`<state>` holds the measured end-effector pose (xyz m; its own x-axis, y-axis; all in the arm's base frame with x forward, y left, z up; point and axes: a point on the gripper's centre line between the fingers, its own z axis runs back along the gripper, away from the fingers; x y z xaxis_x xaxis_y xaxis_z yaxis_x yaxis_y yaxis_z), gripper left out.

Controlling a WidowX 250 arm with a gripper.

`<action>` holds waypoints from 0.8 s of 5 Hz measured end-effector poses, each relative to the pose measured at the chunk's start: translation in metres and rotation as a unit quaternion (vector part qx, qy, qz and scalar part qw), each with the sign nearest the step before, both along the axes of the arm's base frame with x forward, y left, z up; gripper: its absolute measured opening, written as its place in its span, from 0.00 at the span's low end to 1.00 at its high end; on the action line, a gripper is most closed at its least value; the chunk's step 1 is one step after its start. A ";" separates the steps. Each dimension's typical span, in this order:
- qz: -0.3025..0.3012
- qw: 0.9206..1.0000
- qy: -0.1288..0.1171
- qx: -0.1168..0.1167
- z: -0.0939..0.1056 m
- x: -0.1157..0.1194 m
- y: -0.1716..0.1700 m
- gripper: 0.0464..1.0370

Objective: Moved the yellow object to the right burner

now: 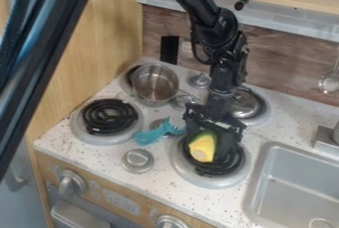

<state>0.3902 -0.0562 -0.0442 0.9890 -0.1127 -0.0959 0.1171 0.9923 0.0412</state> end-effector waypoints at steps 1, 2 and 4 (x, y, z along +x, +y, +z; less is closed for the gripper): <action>0.007 1.000 -0.005 0.002 0.028 -0.001 0.000 0.97; 0.007 0.999 -0.029 -0.023 0.063 -0.003 -0.004 0.96; 0.006 0.999 -0.042 -0.027 0.076 -0.011 0.004 0.96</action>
